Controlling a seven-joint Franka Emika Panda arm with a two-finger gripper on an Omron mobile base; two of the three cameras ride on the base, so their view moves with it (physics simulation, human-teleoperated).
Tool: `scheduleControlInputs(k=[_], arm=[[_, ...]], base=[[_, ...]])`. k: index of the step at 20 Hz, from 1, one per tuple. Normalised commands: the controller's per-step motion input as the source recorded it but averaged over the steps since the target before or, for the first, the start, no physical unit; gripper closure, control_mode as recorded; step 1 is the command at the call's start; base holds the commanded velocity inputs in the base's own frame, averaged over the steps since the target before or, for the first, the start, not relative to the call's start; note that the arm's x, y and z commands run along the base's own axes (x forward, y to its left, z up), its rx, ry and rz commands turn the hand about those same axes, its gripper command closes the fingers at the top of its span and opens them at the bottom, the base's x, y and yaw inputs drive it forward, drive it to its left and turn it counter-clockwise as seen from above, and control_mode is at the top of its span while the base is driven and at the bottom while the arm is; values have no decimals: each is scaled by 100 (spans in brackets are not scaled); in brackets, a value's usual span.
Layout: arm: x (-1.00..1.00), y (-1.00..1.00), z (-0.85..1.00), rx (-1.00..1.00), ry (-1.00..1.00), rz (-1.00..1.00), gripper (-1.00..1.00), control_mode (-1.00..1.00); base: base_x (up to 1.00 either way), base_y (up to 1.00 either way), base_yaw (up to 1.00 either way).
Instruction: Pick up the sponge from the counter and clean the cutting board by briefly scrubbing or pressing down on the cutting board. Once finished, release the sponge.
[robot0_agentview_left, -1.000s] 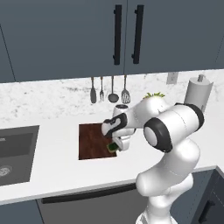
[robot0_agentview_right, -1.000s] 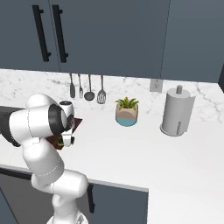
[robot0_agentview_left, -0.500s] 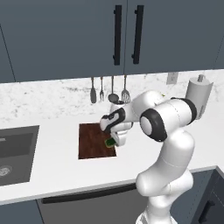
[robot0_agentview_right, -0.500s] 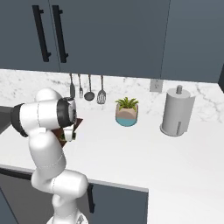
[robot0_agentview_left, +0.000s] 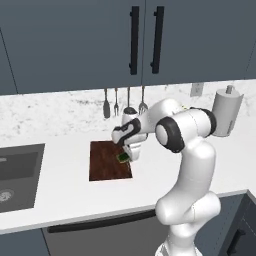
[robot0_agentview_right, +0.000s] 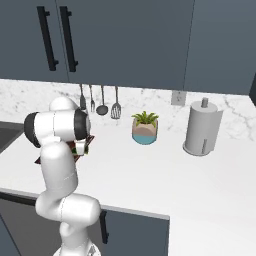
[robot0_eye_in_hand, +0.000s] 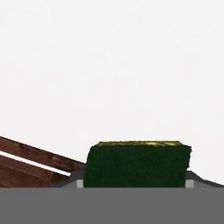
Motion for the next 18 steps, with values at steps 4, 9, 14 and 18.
scheduleControlInputs(k=[4,9,14,18], arm=[[63,0,-37,0,-5,-10,100,-100],[73,-3,-47,0,-1,-12,100,-100],[42,-27,-22,0,-2,-8,100,-100],[43,-30,-31,0,0,-6,100,-100]], base=[[0,0,0],[0,0,0],[0,0,0],[0,0,0]])
